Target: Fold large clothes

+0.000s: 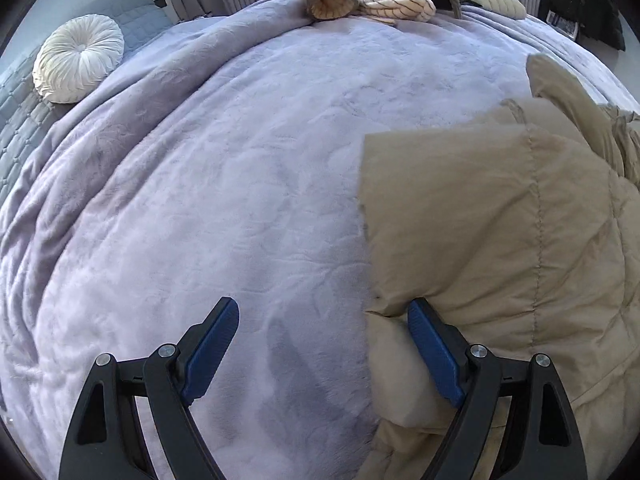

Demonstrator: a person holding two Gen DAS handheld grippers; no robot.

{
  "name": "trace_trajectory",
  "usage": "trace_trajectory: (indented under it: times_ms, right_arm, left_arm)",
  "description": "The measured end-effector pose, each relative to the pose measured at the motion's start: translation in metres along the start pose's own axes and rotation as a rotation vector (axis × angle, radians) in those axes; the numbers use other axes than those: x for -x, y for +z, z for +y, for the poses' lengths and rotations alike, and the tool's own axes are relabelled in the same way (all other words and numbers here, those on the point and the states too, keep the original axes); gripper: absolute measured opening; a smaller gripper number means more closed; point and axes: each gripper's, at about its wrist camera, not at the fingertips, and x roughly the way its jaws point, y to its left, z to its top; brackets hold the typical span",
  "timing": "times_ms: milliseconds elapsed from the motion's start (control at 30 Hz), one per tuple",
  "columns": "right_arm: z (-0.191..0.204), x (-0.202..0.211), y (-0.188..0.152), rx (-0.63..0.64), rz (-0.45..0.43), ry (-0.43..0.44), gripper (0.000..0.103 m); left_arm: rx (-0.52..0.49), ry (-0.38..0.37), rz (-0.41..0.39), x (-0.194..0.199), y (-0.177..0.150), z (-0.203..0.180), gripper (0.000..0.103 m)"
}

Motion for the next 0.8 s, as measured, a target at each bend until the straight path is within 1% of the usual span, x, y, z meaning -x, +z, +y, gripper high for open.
trace_trajectory:
  times_ms: [33, 67, 100, 133, 167, 200, 233, 267, 300, 367, 400, 433, 467, 500, 633, 733, 800]
  right_arm:
    - [-0.020, 0.009, -0.002, -0.085, 0.003, 0.026, 0.047]
    - [-0.033, 0.020, -0.002, -0.130, -0.013, 0.044, 0.047]
    - [-0.039, 0.028, -0.002, -0.148, -0.035, 0.071, 0.047]
    - [-0.042, 0.038, 0.000, -0.153, -0.061, 0.126, 0.047]
    - [-0.040, 0.042, 0.005, -0.141, -0.066, 0.188, 0.047]
    - [-0.035, 0.042, 0.011, -0.124, -0.053, 0.226, 0.047]
    - [-0.029, 0.040, 0.018, -0.113, -0.037, 0.242, 0.048]
    - [-0.025, 0.035, 0.023, -0.119, -0.022, 0.228, 0.051]
    - [-0.025, 0.029, 0.028, -0.138, 0.001, 0.214, 0.052]
    - [-0.029, 0.012, 0.028, -0.184, 0.057, 0.247, 0.051]
    - [-0.030, -0.001, 0.029, -0.207, 0.108, 0.278, 0.046]
    - [-0.031, -0.011, 0.027, -0.217, 0.142, 0.287, 0.019]
    - [-0.033, -0.018, 0.024, -0.215, 0.161, 0.283, 0.012]
    - [-0.033, -0.018, 0.018, -0.208, 0.168, 0.264, 0.012]
    - [-0.031, -0.019, -0.001, -0.180, 0.163, 0.246, 0.011]
    - [-0.024, -0.020, 0.002, -0.139, 0.144, 0.236, 0.011]
    - [-0.024, -0.015, 0.004, -0.125, 0.133, 0.213, 0.011]
  left_arm:
    - [0.012, -0.005, -0.022, 0.009, 0.002, 0.003, 0.087]
    - [0.027, -0.019, -0.055, 0.019, 0.005, 0.005, 0.087]
    - [0.033, -0.027, -0.075, 0.024, 0.010, 0.006, 0.087]
    - [0.034, -0.035, -0.086, 0.028, 0.014, 0.003, 0.087]
    - [0.028, -0.045, -0.087, 0.029, 0.020, -0.002, 0.087]
    - [0.025, -0.051, -0.085, 0.028, 0.025, -0.007, 0.087]
    - [0.027, -0.056, -0.082, 0.027, 0.028, -0.013, 0.087]
    - [0.033, -0.068, -0.078, 0.025, 0.032, -0.020, 0.087]
    - [0.044, -0.085, -0.078, 0.024, 0.035, -0.023, 0.087]
    - [0.055, -0.103, -0.069, 0.019, 0.039, -0.033, 0.087]
    - [0.053, -0.097, -0.055, 0.013, 0.039, -0.038, 0.087]
    - [0.045, -0.081, -0.037, 0.006, 0.041, -0.040, 0.087]
    - [0.033, -0.069, -0.022, -0.002, 0.039, -0.046, 0.087]
    - [0.026, -0.069, -0.014, -0.007, 0.039, -0.046, 0.087]
    - [0.004, -0.052, -0.015, -0.014, 0.036, -0.055, 0.087]
    - [-0.004, -0.040, -0.011, -0.013, 0.037, -0.057, 0.087]
    - [-0.008, -0.029, -0.007, -0.006, 0.038, -0.056, 0.087]
